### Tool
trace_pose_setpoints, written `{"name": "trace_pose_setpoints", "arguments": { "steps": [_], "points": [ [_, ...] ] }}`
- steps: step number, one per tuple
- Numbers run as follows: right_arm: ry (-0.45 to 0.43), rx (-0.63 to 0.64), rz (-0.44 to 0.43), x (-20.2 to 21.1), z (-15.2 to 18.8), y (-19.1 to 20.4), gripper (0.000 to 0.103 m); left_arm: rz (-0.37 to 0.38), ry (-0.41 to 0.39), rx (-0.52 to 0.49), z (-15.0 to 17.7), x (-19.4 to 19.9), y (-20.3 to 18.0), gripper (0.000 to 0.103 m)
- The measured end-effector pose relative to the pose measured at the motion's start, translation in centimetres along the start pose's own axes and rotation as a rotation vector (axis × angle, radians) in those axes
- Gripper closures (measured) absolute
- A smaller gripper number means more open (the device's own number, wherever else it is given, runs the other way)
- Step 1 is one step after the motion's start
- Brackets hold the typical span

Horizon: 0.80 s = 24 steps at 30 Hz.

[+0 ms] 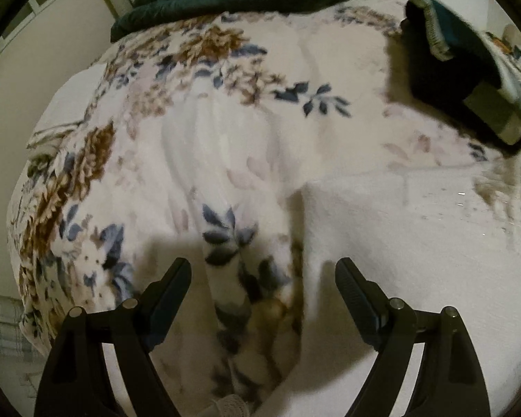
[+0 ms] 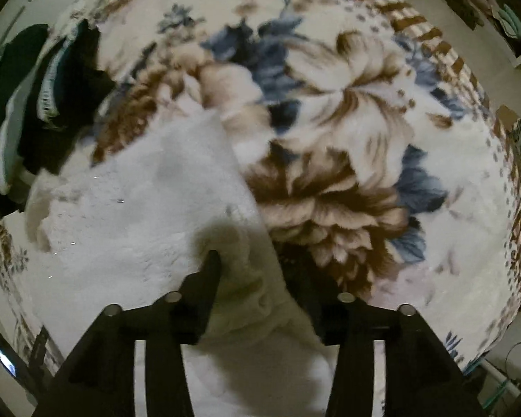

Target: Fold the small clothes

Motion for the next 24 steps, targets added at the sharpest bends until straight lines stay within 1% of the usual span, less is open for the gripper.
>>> {"name": "trace_pose_setpoints", "arguments": {
  "steps": [1, 2, 3, 7, 11, 13, 14, 18, 19, 21, 22, 23, 24],
  "points": [
    [-0.004, 0.014, 0.005, 0.7, 0.3, 0.0, 0.038, 0.003, -0.011, -0.002, 0.2, 0.7, -0.1, 0.018],
    [0.001, 0.039, 0.001, 1.6, 0.8, 0.1, 0.034, 0.007, -0.021, -0.005, 0.7, 1.5, -0.3, 0.018],
    [0.005, 0.058, -0.002, 1.9, 1.1, 0.1, 0.033, 0.015, -0.033, -0.005, 1.3, 2.5, -0.5, 0.018],
    [0.017, 0.139, -0.011, 4.3, 2.6, -1.2, 0.032, 0.042, -0.051, -0.022, 4.7, 6.3, -2.4, 0.018],
    [0.084, 0.192, -0.047, 4.9, 3.9, -3.8, 0.032, 0.045, -0.031, -0.063, 10.8, 10.5, -5.8, 0.018],
    [0.126, 0.235, -0.062, 4.9, 4.2, -5.3, 0.032, 0.047, 0.011, -0.086, 15.7, 12.7, -8.7, 0.018],
    [0.15, 0.266, -0.07, 5.0, 4.2, -6.3, 0.032, 0.049, 0.029, -0.094, 17.2, 13.2, -9.7, 0.018],
    [0.211, 0.339, -0.088, 4.9, 3.2, -9.7, 0.032, 0.097, 0.183, -0.166, 27.8, 15.7, -18.0, 0.018],
    [0.223, 0.352, -0.102, 4.9, 2.7, -10.4, 0.032, 0.11, 0.208, -0.177, 29.4, 15.9, -19.5, 0.018],
    [0.237, 0.379, -0.124, 4.7, 1.5, -11.7, 0.032, 0.146, 0.275, -0.206, 34.1, 16.1, -24.0, 0.018],
    [0.24, 0.386, -0.129, 4.4, 1.0, -12.1, 0.032, 0.159, 0.299, -0.222, 35.8, 16.0, -25.6, 0.018],
    [0.248, 0.393, -0.138, 4.0, 0.4, -12.6, 0.032, 0.17, 0.323, -0.254, 37.9, 15.6, -28.0, 0.018],
    [0.256, 0.394, -0.146, 3.6, -0.2, -12.8, 0.032, 0.166, 0.333, -0.275, 38.9, 15.2, -29.3, 0.018]
  ]
}}
Point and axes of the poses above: each gripper's, at about its wrist camera, not at the fingertips, and x roughly against the way its jaws point, y to its left, z to its underside, the point moved 7 cm from there along -x, roughly the way its jaws point, and after that the axes turned 3 degrees about y, right-handed, at the moved point
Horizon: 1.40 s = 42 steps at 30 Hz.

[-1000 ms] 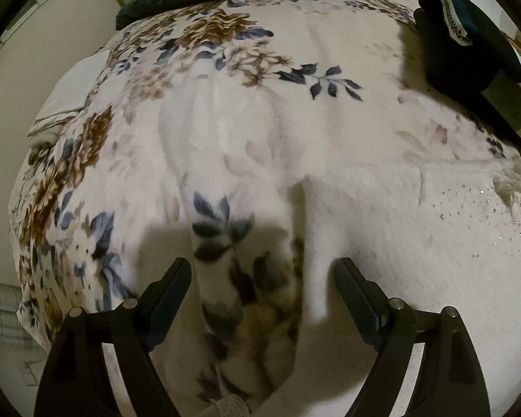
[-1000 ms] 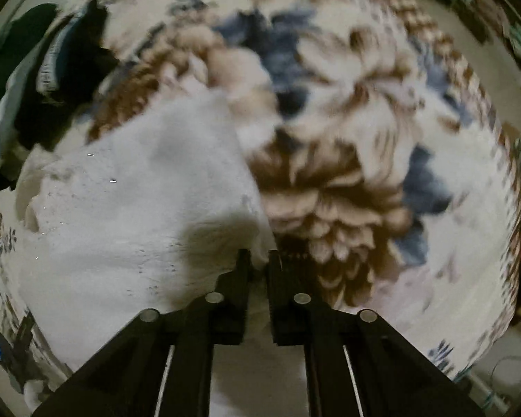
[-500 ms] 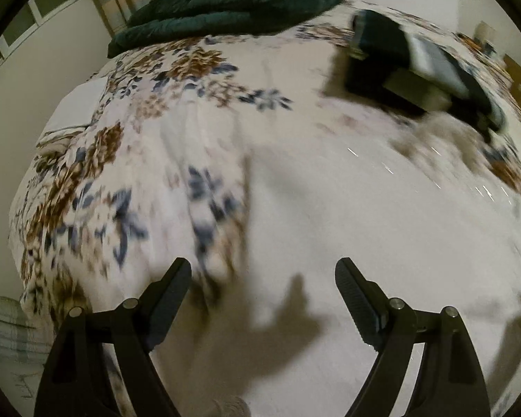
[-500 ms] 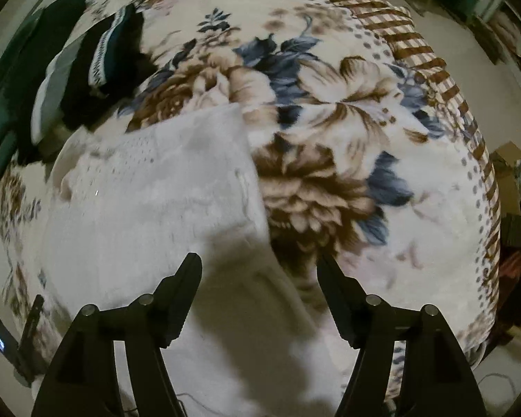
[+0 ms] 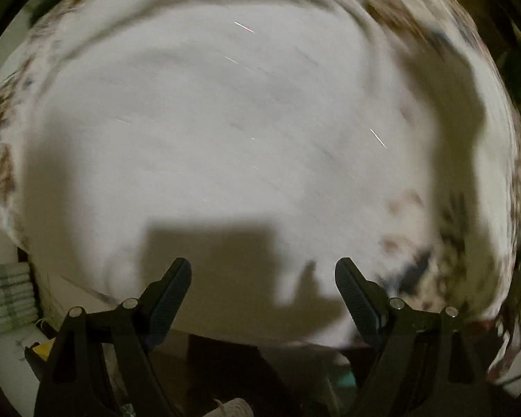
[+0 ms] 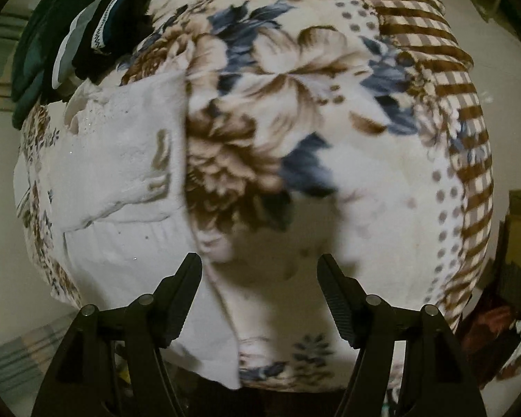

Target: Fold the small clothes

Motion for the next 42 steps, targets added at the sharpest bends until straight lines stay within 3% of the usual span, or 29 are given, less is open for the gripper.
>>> {"name": "trace_pose_setpoints", "arguments": {
  "steps": [2, 6, 7, 8, 10, 17, 21, 22, 23, 24, 25, 26, 30, 34, 37, 42],
  "points": [
    [0.008, 0.01, -0.037, -0.4, -1.1, -0.4, 0.032, -0.011, 0.021, -0.032, 0.6, -2.1, -2.6, 0.018],
    [0.007, 0.062, -0.085, -1.4, -3.5, 0.6, 0.032, -0.061, -0.012, -0.037, -0.5, -4.1, -3.7, 0.019],
    [0.007, 0.073, -0.102, -1.6, -4.2, 1.1, 0.032, -0.054, -0.041, -0.027, -0.9, -3.7, -3.6, 0.033],
    [0.008, 0.083, -0.123, -1.9, -5.2, 1.7, 0.032, -0.052, -0.065, -0.022, -1.3, -3.3, -3.5, 0.061],
    [0.013, 0.1, -0.183, -2.7, -7.4, 3.3, 0.032, -0.089, -0.111, -0.025, -2.1, -2.2, -2.9, 0.091],
    [0.028, 0.052, -0.343, -6.0, -14.5, 7.4, 0.032, -0.082, -0.219, 0.075, -3.1, 2.5, 1.1, 0.094],
    [0.07, 0.024, -0.396, -7.9, -16.2, 9.1, 0.033, -0.088, -0.244, 0.082, -3.0, 4.8, 2.8, 0.094],
    [0.076, 0.016, -0.405, -8.3, -16.3, 9.4, 0.041, -0.088, -0.249, 0.084, -2.9, 5.6, 3.0, 0.094],
    [0.091, 0.012, -0.416, -8.8, -16.4, 9.9, 0.059, -0.087, -0.25, 0.085, -2.6, 6.1, 2.9, 0.094],
    [0.103, 0.014, -0.408, -9.1, -16.3, 10.3, 0.068, -0.086, -0.251, 0.088, -2.5, 6.6, 3.3, 0.094],
    [0.106, 0.018, -0.385, -9.4, -16.1, 10.7, 0.087, -0.084, -0.253, 0.091, -2.4, 7.2, 3.8, 0.094],
    [0.095, 0.025, -0.367, -9.2, -16.0, 11.1, 0.093, -0.083, -0.255, 0.093, -2.5, 7.5, 4.1, 0.094],
    [0.069, 0.023, -0.32, -6.6, -15.4, 13.5, 0.094, -0.059, -0.284, 0.118, -2.0, 9.8, 5.4, 0.095],
    [0.039, 0.091, -0.26, -2.5, -15.1, 18.9, 0.094, 0.012, -0.301, 0.195, -2.7, 11.5, 9.7, 0.095],
    [0.021, 0.152, -0.189, -0.1, -15.1, 25.0, 0.095, 0.083, -0.302, 0.274, -3.2, 11.8, 14.3, 0.095],
    [0.012, 0.243, -0.109, 0.3, -14.9, 34.9, 0.095, 0.143, -0.311, 0.391, -3.4, 12.0, 22.8, 0.095]
  ]
}}
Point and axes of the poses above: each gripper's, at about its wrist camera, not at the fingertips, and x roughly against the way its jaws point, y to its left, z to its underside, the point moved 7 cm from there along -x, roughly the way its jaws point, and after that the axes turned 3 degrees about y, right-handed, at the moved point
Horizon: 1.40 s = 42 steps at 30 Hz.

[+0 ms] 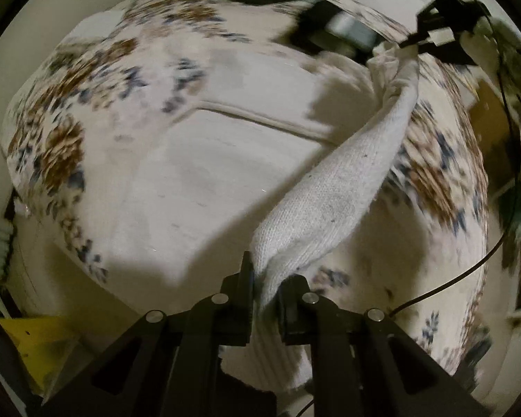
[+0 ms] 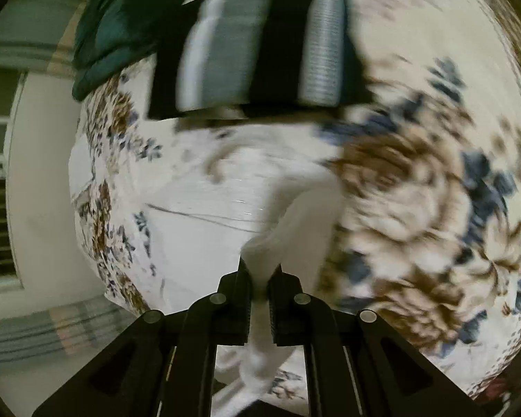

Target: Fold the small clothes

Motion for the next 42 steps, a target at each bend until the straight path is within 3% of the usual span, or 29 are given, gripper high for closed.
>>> {"name": "trace_pose_setpoints", "arguments": {
  "steps": [7, 11, 15, 19, 25, 27, 29, 32, 37, 42],
  "points": [
    [0.009, 0.096, 0.097, -8.0, -2.9, 14.4, 0.095, 0.058, 0.027, 0.177, -2.9, -1.8, 11.2, 0.095],
    [0.04, 0.176, 0.211, -15.2, -4.2, 21.1, 0.095, 0.068, 0.067, 0.228, -2.6, -4.8, 15.6, 0.095],
    [0.079, 0.197, 0.288, -20.7, -4.1, 23.6, 0.095, 0.093, 0.106, 0.286, -1.4, -7.2, 18.6, 0.095],
    [0.093, 0.213, 0.346, -24.8, -3.5, 24.9, 0.095, 0.095, 0.14, 0.284, 0.0, -9.2, 19.9, 0.094],
    [0.111, 0.254, 0.402, -27.1, -3.0, 24.8, 0.09, 0.154, 0.197, 0.314, 1.0, -10.8, 21.4, 0.086],
    [0.139, 0.253, 0.348, -26.4, -2.1, 24.5, 0.073, 0.194, 0.192, 0.362, 1.6, -10.1, 22.7, 0.083],
    [0.139, 0.235, 0.292, -24.7, -1.0, 23.9, 0.047, 0.206, 0.187, 0.408, 2.3, -9.3, 24.0, 0.079],
    [0.096, 0.239, 0.245, -21.4, 1.5, 22.0, 0.039, 0.22, 0.194, 0.447, 3.2, -8.8, 25.3, 0.079],
    [0.112, 0.17, 0.218, -18.2, 10.7, 15.0, 0.037, 0.21, 0.248, 0.439, 3.4, -9.8, 25.6, 0.079],
    [0.294, -0.007, 0.144, -20.7, 25.0, 6.9, 0.037, 0.214, 0.284, 0.375, 2.7, -11.0, 23.9, 0.079]
  ]
}}
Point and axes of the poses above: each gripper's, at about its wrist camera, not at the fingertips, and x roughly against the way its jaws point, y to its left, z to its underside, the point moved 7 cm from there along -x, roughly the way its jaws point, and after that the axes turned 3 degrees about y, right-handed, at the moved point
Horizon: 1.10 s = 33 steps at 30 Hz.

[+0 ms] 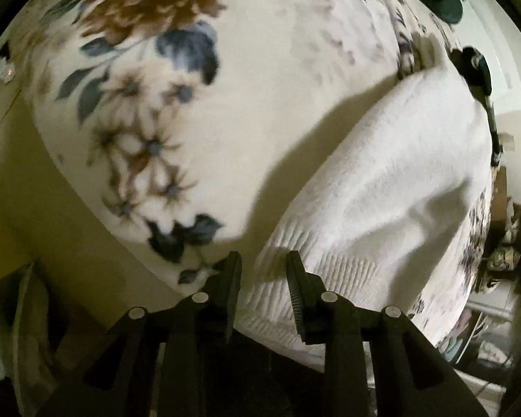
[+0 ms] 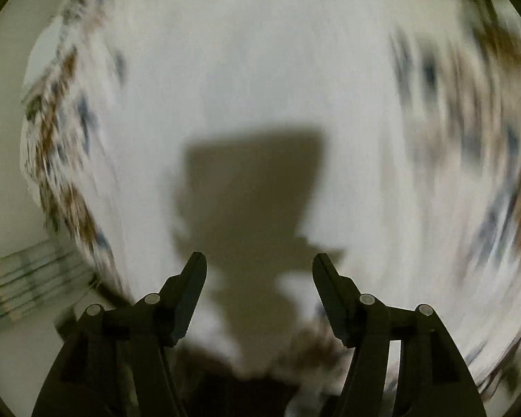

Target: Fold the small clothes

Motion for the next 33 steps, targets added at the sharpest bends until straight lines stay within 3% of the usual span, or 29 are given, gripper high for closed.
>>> {"name": "trace_pose_setpoints", "arguments": {
  "steps": [3, 7, 9, 10, 11, 13, 14, 15, 20, 27, 31, 33],
  "points": [
    [0.107, -0.097, -0.066, -5.8, 6.2, -3.0, 0.037, -0.009, 0.012, -0.026, -0.4, 0.0, -0.6, 0.079],
    [0.132, -0.164, -0.105, -10.3, 10.3, -4.4, 0.039, -0.03, 0.013, -0.072, -0.8, 0.2, -1.4, 0.079],
    [0.103, -0.19, -0.142, -11.3, 11.3, -4.3, 0.059, -0.053, 0.008, -0.104, -0.9, 0.2, -1.6, 0.079],
    [0.087, -0.196, -0.148, -11.5, 11.7, -4.3, 0.089, -0.055, 0.008, -0.107, -1.0, 0.0, -2.0, 0.079],
    [0.066, -0.203, -0.153, -11.6, 12.0, -4.2, 0.094, -0.047, -0.004, -0.106, -1.1, 0.2, -2.1, 0.08],
    [0.014, -0.218, -0.153, -11.1, 12.7, -4.4, 0.096, -0.028, -0.05, -0.104, -1.2, 1.1, -2.5, 0.083],
    [-0.008, -0.217, -0.142, -10.6, 13.5, -4.6, 0.097, -0.021, -0.067, -0.103, -1.1, 1.4, -2.7, 0.098],
    [-0.019, -0.217, -0.129, -10.3, 14.0, -4.9, 0.097, -0.018, -0.074, -0.105, -1.1, 1.7, -2.8, 0.102],
    [-0.079, -0.225, -0.098, -8.2, 17.1, -6.5, 0.099, -0.024, -0.11, -0.149, -0.6, 3.4, -3.0, 0.102],
    [-0.096, -0.238, -0.085, -7.4, 17.5, -8.6, 0.099, 0.014, -0.037, -0.135, 0.6, 1.9, -2.1, 0.1],
    [-0.108, -0.239, -0.127, -6.8, 17.5, -9.4, 0.099, 0.055, -0.004, -0.135, 1.3, 0.4, -3.0, 0.08],
    [-0.085, -0.239, -0.179, -7.6, 16.5, -8.6, 0.098, 0.036, 0.009, -0.165, 1.5, -0.9, -3.7, 0.08]
  ]
}}
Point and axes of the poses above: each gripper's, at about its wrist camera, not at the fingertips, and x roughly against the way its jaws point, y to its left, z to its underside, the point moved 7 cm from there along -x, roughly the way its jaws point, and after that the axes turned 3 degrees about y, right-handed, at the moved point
